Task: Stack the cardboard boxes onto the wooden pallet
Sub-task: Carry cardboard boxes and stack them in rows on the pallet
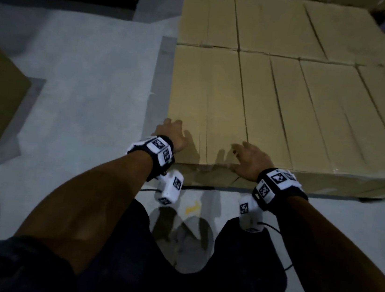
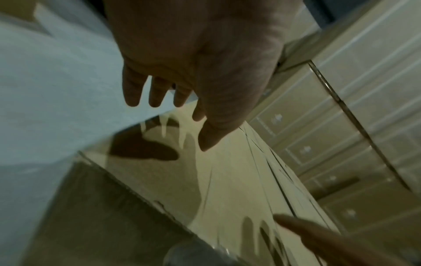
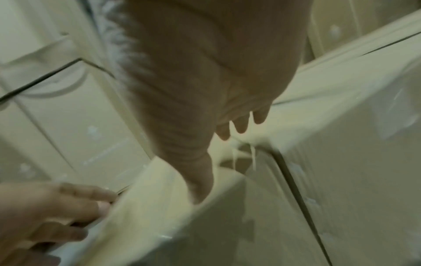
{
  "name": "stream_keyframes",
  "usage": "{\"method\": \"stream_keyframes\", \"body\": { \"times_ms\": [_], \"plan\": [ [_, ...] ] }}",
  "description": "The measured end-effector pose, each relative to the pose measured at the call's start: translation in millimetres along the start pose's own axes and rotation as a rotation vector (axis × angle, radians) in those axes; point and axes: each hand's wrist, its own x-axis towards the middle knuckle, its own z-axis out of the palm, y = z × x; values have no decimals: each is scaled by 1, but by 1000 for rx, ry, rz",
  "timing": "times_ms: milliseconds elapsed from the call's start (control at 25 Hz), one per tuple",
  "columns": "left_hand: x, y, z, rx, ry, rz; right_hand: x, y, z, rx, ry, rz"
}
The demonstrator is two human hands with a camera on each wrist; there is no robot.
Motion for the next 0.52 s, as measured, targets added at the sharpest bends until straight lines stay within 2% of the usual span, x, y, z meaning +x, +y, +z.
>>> {"method": "stream_keyframes", "body": {
  "times_ms": [200,360,520],
  "plan": [
    [-124,51,-92,273,35,145,-106,-20,-105,133,-21,71],
    [-231,92,-174,300,71,190,-199,-38,-210,211,37,77],
    [-301,106,-211,285,156,206,-253,-53,-264,255,68,29]
  ]
}}
